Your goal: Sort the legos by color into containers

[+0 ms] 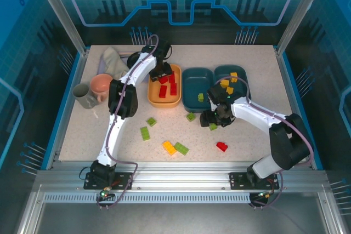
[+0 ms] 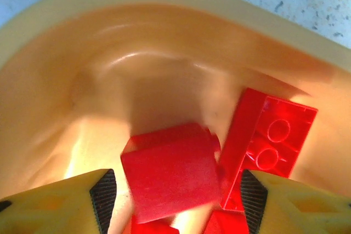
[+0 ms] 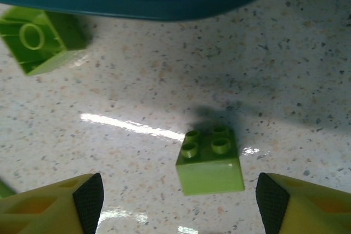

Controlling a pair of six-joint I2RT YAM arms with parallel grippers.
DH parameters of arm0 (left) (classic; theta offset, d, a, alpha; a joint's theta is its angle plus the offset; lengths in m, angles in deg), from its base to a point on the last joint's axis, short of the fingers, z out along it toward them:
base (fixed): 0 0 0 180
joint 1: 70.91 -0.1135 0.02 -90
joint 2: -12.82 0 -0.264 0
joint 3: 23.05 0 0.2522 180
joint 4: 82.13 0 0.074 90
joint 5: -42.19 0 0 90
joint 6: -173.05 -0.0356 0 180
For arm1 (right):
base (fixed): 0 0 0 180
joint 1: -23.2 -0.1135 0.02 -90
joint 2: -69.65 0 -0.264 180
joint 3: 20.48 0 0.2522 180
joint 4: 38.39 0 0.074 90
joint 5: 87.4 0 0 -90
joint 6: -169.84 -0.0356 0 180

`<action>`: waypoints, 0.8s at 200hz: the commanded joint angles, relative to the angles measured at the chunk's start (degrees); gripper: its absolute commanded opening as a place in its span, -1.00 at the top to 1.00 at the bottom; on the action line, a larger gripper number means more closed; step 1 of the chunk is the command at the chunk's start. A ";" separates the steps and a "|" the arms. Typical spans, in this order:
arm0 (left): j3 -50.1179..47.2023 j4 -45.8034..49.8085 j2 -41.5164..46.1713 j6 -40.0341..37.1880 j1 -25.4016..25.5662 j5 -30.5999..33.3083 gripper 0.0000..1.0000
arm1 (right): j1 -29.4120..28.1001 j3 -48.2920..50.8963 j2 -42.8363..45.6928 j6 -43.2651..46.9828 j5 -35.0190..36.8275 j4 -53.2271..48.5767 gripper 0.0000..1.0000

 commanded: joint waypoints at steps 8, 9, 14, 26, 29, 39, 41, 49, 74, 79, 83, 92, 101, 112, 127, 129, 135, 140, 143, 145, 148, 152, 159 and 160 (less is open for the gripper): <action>-0.34 1.36 2.92 -0.67 0.46 -2.84 -0.41 | 0.85 -1.15 -2.69 1.65 2.22 -0.73 -0.47; -0.39 1.33 3.04 -0.67 0.47 -2.87 -0.41 | 0.85 -1.14 -2.77 1.69 2.23 -0.66 -0.47; -0.55 1.38 3.73 -0.61 0.48 -2.91 -0.42 | 0.86 -1.13 -3.14 1.80 2.32 -0.64 -0.46; -1.07 1.44 5.56 -0.42 0.85 -3.13 -0.44 | 0.85 -0.80 -4.01 2.28 2.28 -0.11 -0.37; -1.25 1.41 6.20 -0.28 0.96 -3.11 -0.44 | 0.85 -0.73 -4.19 2.35 2.31 -0.01 -0.34; -2.22 1.22 8.33 -0.06 1.31 -3.13 -0.45 | 0.88 -0.60 -4.79 2.38 2.55 0.21 -0.25; -2.47 1.15 8.82 0.02 1.46 -3.05 -0.45 | 0.86 -0.58 -4.87 2.42 2.64 0.23 -0.24; -3.68 0.81 10.81 0.28 1.85 -2.95 -0.46 | 0.85 -0.44 -5.36 2.44 3.08 0.37 -0.18; -9.42 -1.00 17.61 1.24 3.55 -2.81 -0.49 | 0.78 -0.21 -6.51 3.26 3.70 1.73 0.07; -10.88 -1.35 19.08 1.43 4.00 -2.66 -0.49 | 0.76 -0.32 -6.79 3.38 3.88 1.94 0.10; -11.81 -1.48 20.16 1.57 4.35 -2.58 -0.50 | 0.80 -0.39 -6.93 3.45 4.09 1.97 0.12; -14.59 -1.97 22.62 2.02 5.08 -2.57 -0.50 | 0.76 -0.56 -7.50 3.81 4.48 1.90 0.16; -17.84 -2.53 25.47 2.44 5.98 -2.63 -0.50 | 0.76 -0.92 -8.09 4.03 4.94 1.71 0.21; -22.21 -3.55 28.87 2.98 7.07 -2.80 -0.50 | 0.73 -0.90 -8.23 4.20 4.88 1.71 0.29; -28.39 -4.91 33.78 4.06 8.43 -3.10 -0.50 | 0.37 -0.59 -7.17 4.11 5.34 1.23 0.37; -29.27 -5.08 34.39 4.32 8.64 -3.15 -0.50 | 0.27 -0.54 -6.94 4.07 5.36 1.08 0.39; -31.76 -5.69 36.27 4.83 9.06 -3.53 -0.51 | 0.08 -0.41 -5.89 3.89 5.69 0.72 0.41; -33.95 -6.30 38.12 5.35 9.50 -3.79 -0.51 | -0.18 -0.38 -4.98 3.78 5.95 0.23 0.42; -35.22 -6.61 39.12 5.74 9.66 -3.95 -0.51 | -0.38 -0.37 -4.23 3.68 6.21 -0.07 0.43; -35.94 -6.89 39.81 5.92 9.87 -4.00 -0.51 | -0.56 -0.44 -3.66 3.65 6.48 -0.25 0.43; -37.28 -7.12 40.81 6.24 10.15 -4.12 -0.51 | -0.78 -0.50 -2.87 3.62 6.83 -0.77 0.43; -38.97 -7.49 42.10 6.61 10.43 -4.29 -0.51 | -1.20 -0.87 -1.65 3.51 7.17 -1.36 0.43; -41.61 -7.98 44.57 7.24 11.22 -4.38 -0.51 | -1.74 -1.98 0.38 3.34 7.88 -2.69 0.43; -41.99 -8.00 44.87 7.28 11.34 -4.39 -0.51 | -1.85 -2.17 0.66 3.33 7.91 -2.86 0.43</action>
